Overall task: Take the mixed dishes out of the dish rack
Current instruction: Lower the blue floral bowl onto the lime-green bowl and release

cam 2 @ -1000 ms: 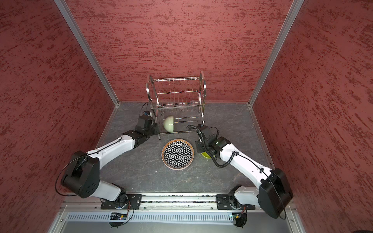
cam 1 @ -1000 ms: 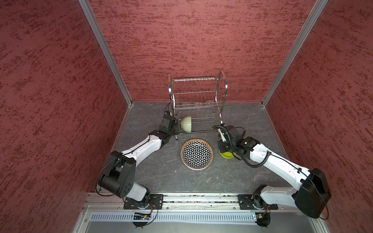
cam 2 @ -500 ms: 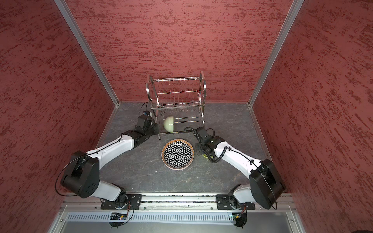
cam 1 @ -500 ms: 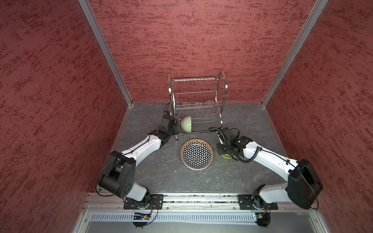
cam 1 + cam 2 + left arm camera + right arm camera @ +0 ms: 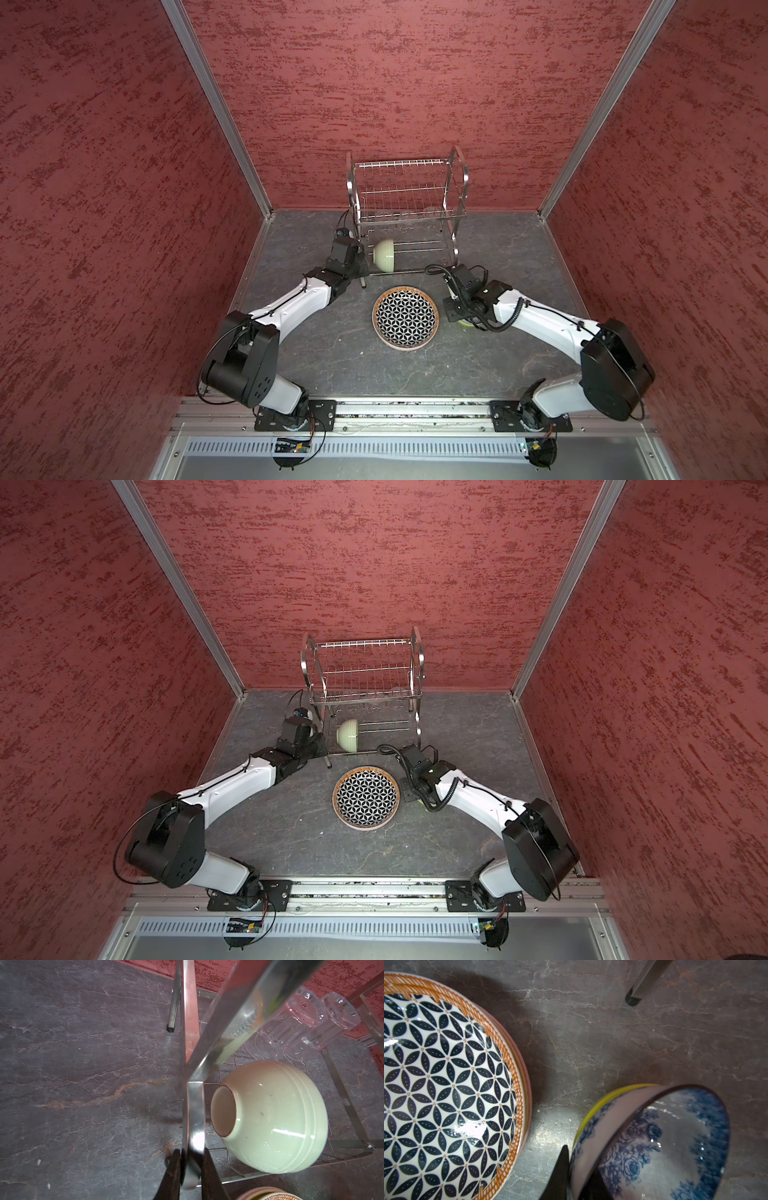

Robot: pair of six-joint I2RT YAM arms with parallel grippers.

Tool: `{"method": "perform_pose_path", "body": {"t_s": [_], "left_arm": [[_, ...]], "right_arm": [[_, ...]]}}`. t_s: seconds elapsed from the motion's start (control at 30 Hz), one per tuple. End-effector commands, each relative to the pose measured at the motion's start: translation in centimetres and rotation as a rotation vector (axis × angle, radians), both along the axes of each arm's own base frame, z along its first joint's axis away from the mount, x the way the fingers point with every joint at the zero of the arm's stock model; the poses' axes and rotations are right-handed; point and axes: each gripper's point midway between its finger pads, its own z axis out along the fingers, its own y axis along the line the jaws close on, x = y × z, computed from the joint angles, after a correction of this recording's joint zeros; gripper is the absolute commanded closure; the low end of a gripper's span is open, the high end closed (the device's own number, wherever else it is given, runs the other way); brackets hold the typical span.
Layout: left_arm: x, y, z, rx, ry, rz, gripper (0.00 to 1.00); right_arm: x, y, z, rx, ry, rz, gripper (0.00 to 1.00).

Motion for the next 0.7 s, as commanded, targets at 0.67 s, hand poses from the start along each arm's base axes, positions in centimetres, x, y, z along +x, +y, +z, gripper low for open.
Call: {"method": "perform_pose_path", "body": {"t_s": [0.67], "left_arm": [[1.3, 0.4, 2.2, -0.087, -0.049, 0.067, 0.85]], "right_arm": [[-0.6, 1.7, 4.3, 0.147, -0.027, 0.011, 0.72]]}}
